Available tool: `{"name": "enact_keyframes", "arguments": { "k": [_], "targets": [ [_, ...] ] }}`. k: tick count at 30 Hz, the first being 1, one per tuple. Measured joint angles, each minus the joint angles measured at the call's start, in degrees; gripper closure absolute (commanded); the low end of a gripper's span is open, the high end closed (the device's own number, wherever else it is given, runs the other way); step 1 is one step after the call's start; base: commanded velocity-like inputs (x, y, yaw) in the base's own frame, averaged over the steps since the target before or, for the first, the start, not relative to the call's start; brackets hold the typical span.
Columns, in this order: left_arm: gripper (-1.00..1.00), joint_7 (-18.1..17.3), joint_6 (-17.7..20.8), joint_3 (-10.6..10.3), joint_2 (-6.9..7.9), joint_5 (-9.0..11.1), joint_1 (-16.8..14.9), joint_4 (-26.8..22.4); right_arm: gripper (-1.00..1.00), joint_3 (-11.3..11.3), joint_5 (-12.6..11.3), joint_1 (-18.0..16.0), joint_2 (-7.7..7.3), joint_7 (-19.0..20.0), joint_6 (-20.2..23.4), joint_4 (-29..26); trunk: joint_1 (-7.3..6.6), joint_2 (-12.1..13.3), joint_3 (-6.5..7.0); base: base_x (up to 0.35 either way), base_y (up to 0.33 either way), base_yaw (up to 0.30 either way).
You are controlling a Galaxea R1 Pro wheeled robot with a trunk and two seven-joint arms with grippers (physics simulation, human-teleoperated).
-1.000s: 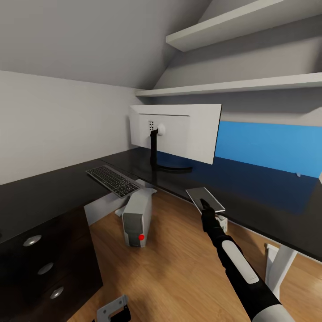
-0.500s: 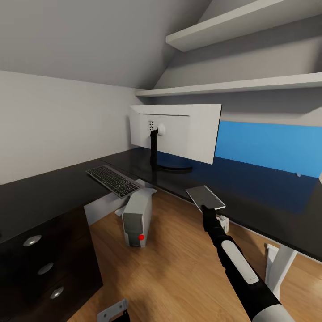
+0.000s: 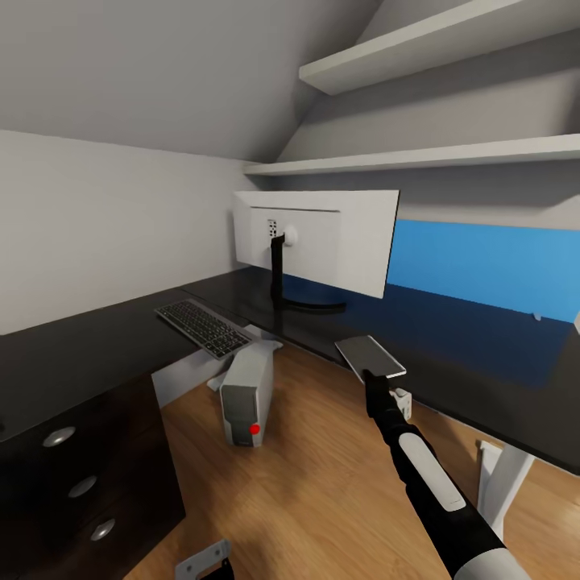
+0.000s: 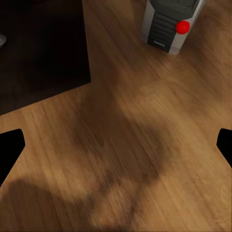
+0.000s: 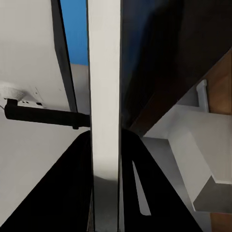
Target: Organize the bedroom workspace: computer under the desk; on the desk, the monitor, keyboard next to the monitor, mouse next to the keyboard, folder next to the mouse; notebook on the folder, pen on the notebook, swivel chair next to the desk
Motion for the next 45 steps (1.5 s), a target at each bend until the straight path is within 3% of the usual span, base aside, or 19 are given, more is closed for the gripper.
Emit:
{"name": "enact_keyframes", "arguments": {
  "k": [17, 39, 45],
  "targets": [
    [-1.0, -0.07, 0.08, 0.0, 0.0, 0.11, 0.0, -0.03, 1.0, 0.06, -0.08, 0.0, 0.0, -0.25, 0.06, 0.05, -3.73, 6.82, 3.05, 0.0, 0.0, 0.0],
    [-1.0, -0.16, -0.01, 0.0, 0.0, 0.03, 0.0, -0.01, 1.0, 0.49, -0.43, 0.08, 0.1, -0.28, 1.86, 0.09, -3.74, 6.83, 3.06, 0.0, 0.0, 0.01],
    [-1.0, -0.16, 0.0, 0.01, 0.0, 0.03, 0.01, 0.01, 1.0, 1.49, -0.42, 0.08, 0.25, -0.38, 1.94, 0.03, -3.74, 6.83, 3.18, 0.0, 0.0, 0.17]
  ]
}}
